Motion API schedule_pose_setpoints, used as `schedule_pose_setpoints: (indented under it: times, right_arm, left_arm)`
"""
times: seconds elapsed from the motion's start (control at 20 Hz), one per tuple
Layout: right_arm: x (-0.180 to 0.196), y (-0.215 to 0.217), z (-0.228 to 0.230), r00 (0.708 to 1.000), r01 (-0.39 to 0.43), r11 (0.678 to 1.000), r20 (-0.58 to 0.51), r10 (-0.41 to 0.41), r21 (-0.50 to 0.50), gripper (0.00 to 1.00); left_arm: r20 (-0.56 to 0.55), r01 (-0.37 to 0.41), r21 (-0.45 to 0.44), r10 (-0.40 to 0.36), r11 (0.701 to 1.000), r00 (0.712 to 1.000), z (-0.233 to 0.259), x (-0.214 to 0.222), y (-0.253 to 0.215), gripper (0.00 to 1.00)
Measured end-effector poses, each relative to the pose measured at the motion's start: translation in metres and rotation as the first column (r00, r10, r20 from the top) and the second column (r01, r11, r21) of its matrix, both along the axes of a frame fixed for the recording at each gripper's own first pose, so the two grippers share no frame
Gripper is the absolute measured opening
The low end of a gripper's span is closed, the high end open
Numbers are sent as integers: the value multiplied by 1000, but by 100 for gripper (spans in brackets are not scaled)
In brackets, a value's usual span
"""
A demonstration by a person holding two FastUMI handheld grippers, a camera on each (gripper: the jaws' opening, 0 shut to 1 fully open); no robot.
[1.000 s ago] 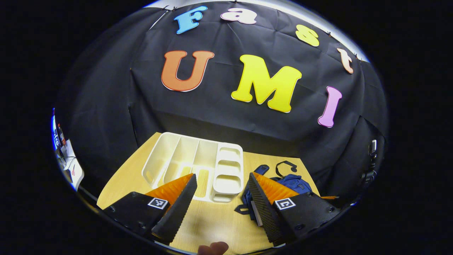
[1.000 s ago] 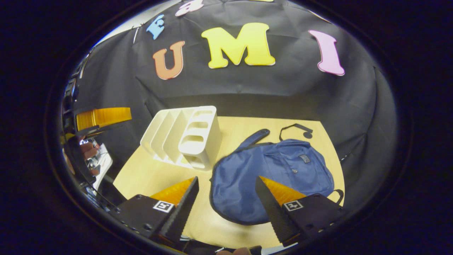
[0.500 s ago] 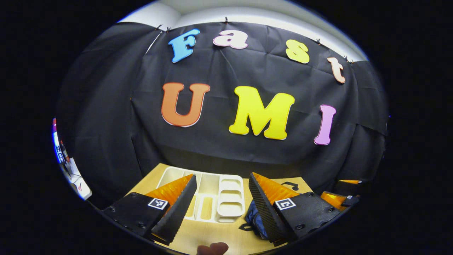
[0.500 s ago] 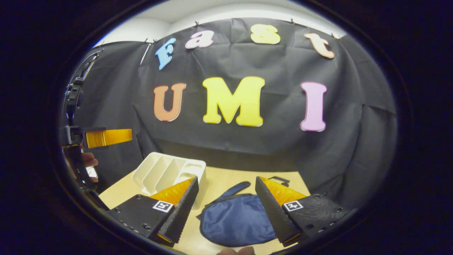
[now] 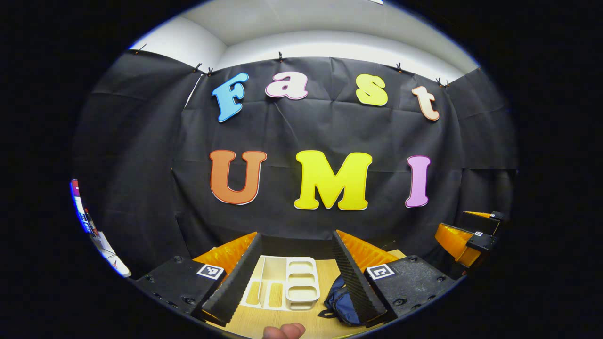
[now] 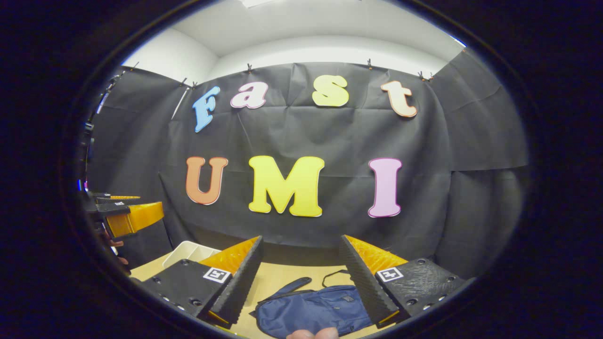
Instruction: Open the schoolbag, grab two books from the bookshelf and put them into the schoolbag.
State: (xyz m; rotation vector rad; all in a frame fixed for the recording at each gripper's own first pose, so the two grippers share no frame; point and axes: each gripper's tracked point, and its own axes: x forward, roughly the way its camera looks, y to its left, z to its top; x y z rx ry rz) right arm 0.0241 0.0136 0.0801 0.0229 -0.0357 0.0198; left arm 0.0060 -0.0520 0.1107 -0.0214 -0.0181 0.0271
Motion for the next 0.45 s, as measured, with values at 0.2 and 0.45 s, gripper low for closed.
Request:
schedule_pose_setpoints:
  times: [0.2,0.45]
  right_arm:
    - [-11,-3,-13,1000,8,1000,-28,-7,14,96]
    - [-9,-12,-11,999,34,999,-28,-33,27,96]
  left_arm:
    - [-5,3,-6,-3,1000,1000,-10,-9,-3,94]
    - [-3,2,-14,-2,1000,1000,-9,-8,-1,94]
